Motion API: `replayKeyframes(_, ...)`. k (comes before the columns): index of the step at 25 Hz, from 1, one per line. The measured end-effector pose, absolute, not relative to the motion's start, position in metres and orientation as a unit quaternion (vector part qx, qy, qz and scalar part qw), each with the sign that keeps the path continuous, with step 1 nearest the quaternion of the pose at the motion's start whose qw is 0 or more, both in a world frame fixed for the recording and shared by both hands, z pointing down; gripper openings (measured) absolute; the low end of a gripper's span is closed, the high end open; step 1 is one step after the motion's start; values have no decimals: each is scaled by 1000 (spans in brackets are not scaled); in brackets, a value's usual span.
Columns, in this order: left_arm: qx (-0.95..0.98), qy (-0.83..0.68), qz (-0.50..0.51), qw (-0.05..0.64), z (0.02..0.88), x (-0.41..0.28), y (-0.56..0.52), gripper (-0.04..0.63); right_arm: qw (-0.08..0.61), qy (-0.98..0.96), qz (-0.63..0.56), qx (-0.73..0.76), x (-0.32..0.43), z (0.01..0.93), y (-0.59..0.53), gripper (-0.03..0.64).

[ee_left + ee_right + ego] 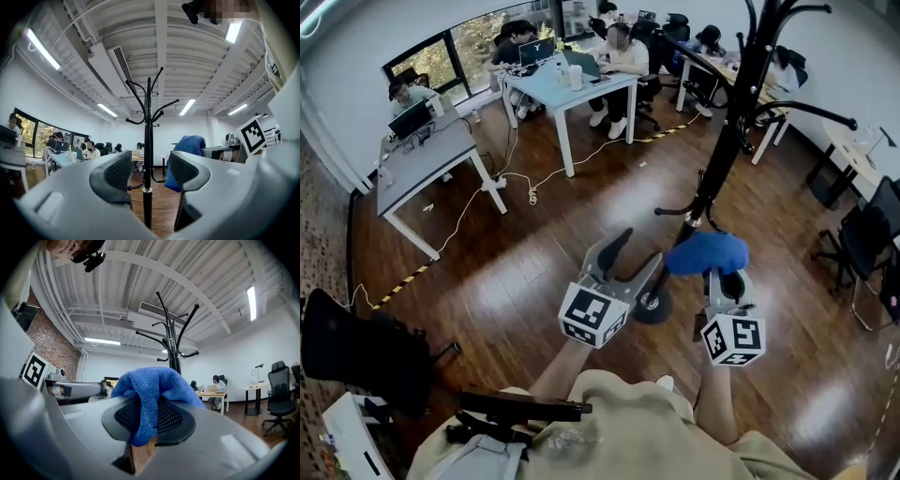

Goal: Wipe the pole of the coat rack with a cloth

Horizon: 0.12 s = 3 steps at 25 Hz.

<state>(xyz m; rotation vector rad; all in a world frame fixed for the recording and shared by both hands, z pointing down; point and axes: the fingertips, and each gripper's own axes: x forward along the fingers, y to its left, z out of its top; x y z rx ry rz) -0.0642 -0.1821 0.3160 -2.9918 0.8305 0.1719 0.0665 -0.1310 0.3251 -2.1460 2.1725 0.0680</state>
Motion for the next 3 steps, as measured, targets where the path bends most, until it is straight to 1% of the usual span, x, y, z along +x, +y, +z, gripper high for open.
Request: replayKeyframes(3,-961,269,63,18,310,-62,-186,238,40,711,21,-702,70,327,-134,64)
